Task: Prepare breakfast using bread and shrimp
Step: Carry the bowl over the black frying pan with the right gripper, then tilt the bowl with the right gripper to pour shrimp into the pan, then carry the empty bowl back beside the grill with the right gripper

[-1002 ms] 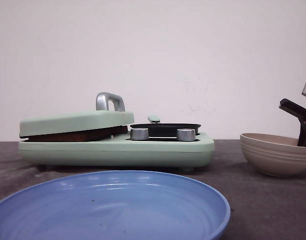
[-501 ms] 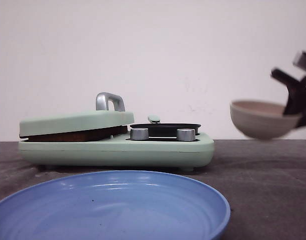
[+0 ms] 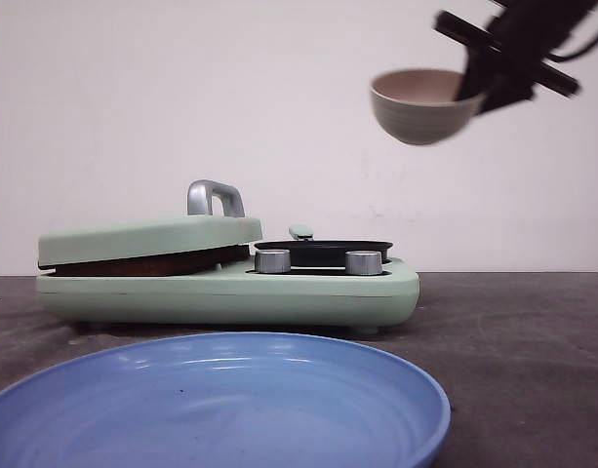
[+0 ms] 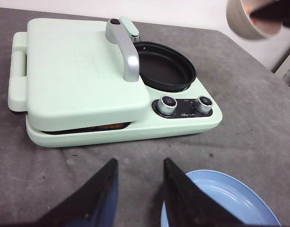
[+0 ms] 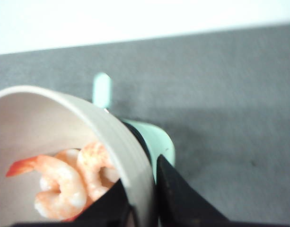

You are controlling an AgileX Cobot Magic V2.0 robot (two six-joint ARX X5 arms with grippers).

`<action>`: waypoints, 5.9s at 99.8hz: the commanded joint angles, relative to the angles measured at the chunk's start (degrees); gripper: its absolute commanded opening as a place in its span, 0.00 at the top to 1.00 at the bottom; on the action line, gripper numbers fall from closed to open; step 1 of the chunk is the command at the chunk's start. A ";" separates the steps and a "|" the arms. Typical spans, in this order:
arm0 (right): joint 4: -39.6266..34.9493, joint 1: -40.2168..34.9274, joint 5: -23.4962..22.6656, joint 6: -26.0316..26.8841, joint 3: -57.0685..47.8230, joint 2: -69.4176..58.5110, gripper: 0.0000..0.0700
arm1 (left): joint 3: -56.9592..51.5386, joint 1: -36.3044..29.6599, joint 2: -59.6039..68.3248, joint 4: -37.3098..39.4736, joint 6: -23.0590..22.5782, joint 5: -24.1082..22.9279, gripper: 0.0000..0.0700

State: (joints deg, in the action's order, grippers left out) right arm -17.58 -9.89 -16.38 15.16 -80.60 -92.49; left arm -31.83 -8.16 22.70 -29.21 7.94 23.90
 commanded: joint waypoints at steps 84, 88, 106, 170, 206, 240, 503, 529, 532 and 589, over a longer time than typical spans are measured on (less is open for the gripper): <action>7.28 -11.91 19.85 -24.55 -22.58 -23.06 1.00 | -0.17 -0.15 0.11 0.44 -3.58 -0.13 0.84; 7.85 -12.52 21.05 -25.77 -22.58 -23.06 1.00 | -0.17 -0.15 0.09 0.44 -4.00 -0.13 0.84; 8.76 -15.69 26.43 -34.03 -22.58 -23.08 1.00 | -0.17 -0.15 0.09 0.44 -4.07 -0.11 0.84; 18.78 -22.32 52.72 -57.79 -22.58 -23.08 1.00 | -0.17 -0.15 0.04 0.50 -4.28 -0.09 0.84; 19.19 -23.43 55.56 -61.40 -22.58 -23.08 1.00 | -0.17 -0.15 0.04 0.50 -4.28 -0.09 0.84; 24.11 -24.52 58.66 -65.42 -22.56 -23.06 1.00 | -0.17 -0.15 -0.02 0.50 -4.28 -0.11 0.84; -7.78 -17.09 52.65 -25.46 -22.60 -14.62 0.99 | -0.17 -0.15 -3.34 0.02 -3.82 -0.13 0.84; -26.82 -6.38 24.90 -5.31 -22.60 -10.16 0.99 | -0.17 -0.15 -3.34 -0.87 -3.80 -0.13 0.84; -28.28 -5.07 21.90 -4.66 -22.60 -10.03 0.99 | -0.17 -0.15 -3.34 -1.11 -3.82 -0.13 0.84; -42.86 9.86 -0.20 -5.11 -22.27 -9.81 0.99 | -0.17 -0.15 -3.34 -2.56 -3.82 -0.15 0.84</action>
State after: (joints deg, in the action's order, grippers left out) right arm -60.45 -0.56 -15.42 10.33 -101.65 -102.32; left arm -31.83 -8.16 19.38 -32.47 4.03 23.90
